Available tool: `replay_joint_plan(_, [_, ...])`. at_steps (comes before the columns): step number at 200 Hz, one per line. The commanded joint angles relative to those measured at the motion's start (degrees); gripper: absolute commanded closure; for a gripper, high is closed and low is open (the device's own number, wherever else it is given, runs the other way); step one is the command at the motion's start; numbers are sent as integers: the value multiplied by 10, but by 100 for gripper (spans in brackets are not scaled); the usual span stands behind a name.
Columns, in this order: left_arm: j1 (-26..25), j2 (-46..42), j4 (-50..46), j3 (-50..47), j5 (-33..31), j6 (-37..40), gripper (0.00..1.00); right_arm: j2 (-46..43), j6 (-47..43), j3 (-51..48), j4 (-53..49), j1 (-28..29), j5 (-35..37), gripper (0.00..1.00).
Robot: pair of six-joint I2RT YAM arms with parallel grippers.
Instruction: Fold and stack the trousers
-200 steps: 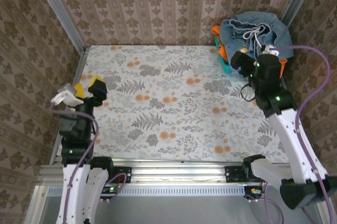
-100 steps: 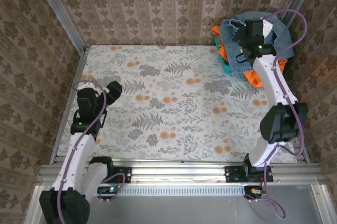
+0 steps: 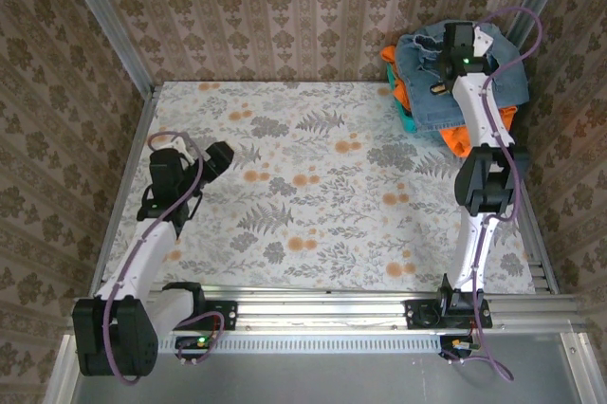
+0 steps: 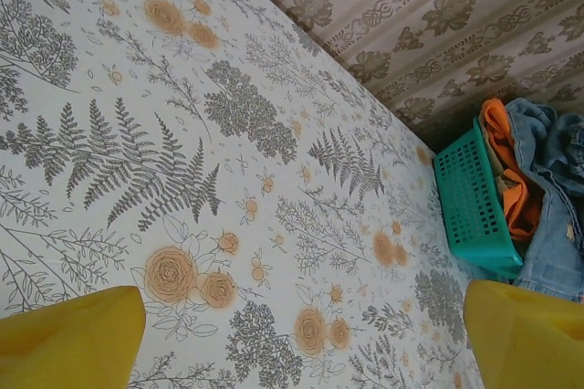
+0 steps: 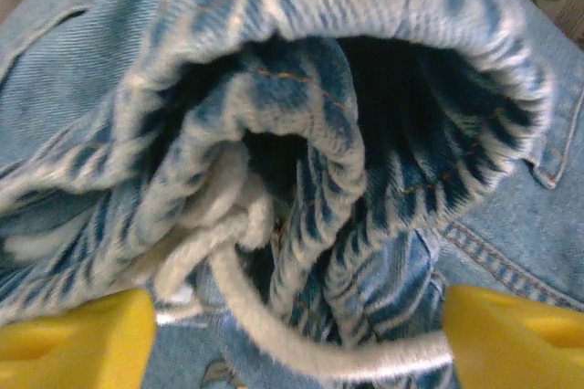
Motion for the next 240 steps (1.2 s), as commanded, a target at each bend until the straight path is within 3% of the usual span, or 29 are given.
replay_joint_plan(1, [-4, 9, 25, 24, 19, -3, 10, 18, -21, 15, -27, -7, 9, 39])
replay_joint_plan(35, [-7, 23, 25, 40, 21, 4, 12, 10, -43, 4, -4, -7, -21, 78])
replay_joint_plan(61, [-10, 34, 26, 53, 28, 4, 17, -32, -55, -33, 25, 10, -44, 91])
replay_joint_plan(95, [-25, 34, 24, 73, 44, 8, 21, -117, -88, -102, 74, 67, -48, 92])
replay_joint_plan(152, [-40, -23, -30, 81, 34, 26, 21, -238, -148, -184, 122, 165, 11, 91])
replay_joint_plan(185, [-44, -64, -61, 80, 30, 33, 21, -266, -136, -177, 99, 189, -39, 93])
replay_joint_plan(240, [-50, -106, -111, 107, 12, 35, 22, -347, -162, -195, 79, 386, -95, 92])
